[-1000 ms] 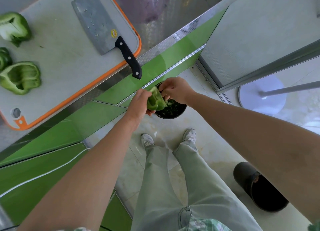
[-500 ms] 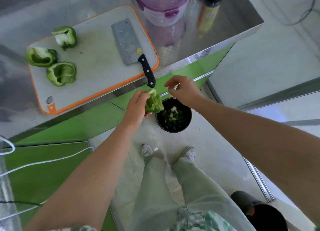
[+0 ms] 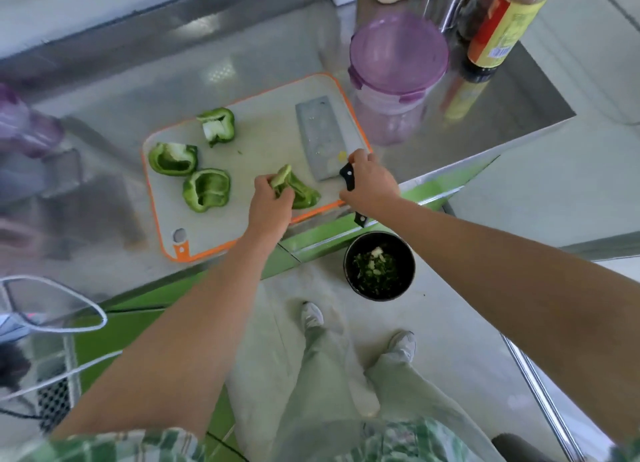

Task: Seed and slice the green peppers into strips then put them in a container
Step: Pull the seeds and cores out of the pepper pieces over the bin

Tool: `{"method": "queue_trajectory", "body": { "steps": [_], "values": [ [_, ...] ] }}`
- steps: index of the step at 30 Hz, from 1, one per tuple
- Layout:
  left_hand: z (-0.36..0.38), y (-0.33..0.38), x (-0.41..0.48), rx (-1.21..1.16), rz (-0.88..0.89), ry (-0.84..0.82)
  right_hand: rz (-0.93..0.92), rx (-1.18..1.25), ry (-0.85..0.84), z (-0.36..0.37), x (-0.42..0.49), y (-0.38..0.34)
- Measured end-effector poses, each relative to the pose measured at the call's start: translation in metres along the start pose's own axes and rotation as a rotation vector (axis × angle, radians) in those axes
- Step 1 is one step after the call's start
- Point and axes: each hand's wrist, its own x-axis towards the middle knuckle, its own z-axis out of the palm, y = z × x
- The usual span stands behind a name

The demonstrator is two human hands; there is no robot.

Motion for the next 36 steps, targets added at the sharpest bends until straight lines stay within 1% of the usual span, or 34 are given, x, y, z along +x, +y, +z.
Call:
{"method": "queue_trajectory", "body": {
  "steps": [2,4,7,9,11,13,15,16,19,20,22,24,26,32,36],
  "values": [
    [-0.009,0.005,0.018,0.056,-0.017,-0.002,0.05,-0.045,-0.014,-0.003,0.01,-0.004],
    [-0.016,0.007,0.034,0.14,0.008,-0.022,0.102,-0.072,-0.01,-0.007,0.016,-0.004],
    [-0.024,0.011,0.05,0.335,0.127,-0.079,0.141,-0.098,-0.01,-0.012,0.024,-0.003],
    [-0.028,0.011,0.057,0.382,0.191,-0.119,0.149,-0.111,-0.026,-0.014,0.029,-0.004],
    [-0.032,0.01,0.06,0.391,0.245,-0.124,0.162,-0.125,-0.061,-0.015,0.033,-0.008],
    [-0.039,0.011,0.061,0.355,0.285,-0.071,0.204,-0.146,-0.09,-0.015,0.037,-0.012],
    [-0.049,0.011,0.063,0.298,0.281,0.04,0.253,-0.107,-0.088,-0.013,0.04,-0.017],
    [-0.055,0.011,0.064,0.263,0.267,0.106,0.273,-0.019,-0.078,-0.011,0.041,-0.019],
    [-0.076,0.008,0.067,0.146,0.198,0.313,0.283,0.393,-0.038,-0.01,0.042,-0.032],
    [-0.083,0.007,0.067,0.103,0.174,0.376,0.267,0.479,-0.039,-0.01,0.041,-0.039],
    [-0.093,0.004,0.065,0.048,0.138,0.484,0.221,0.576,-0.069,-0.007,0.035,-0.054],
    [-0.099,0.004,0.061,0.033,0.122,0.554,0.168,0.599,-0.09,0.001,0.027,-0.069],
    [-0.1,0.004,0.056,0.012,0.13,0.578,0.134,0.585,-0.088,0.014,0.018,-0.081],
    [-0.093,-0.005,0.045,-0.025,0.161,0.558,0.118,0.458,-0.045,0.057,-0.004,-0.105],
    [-0.09,-0.01,0.039,0.005,0.164,0.541,0.096,0.33,-0.024,0.059,-0.012,-0.103]
  ]
}}
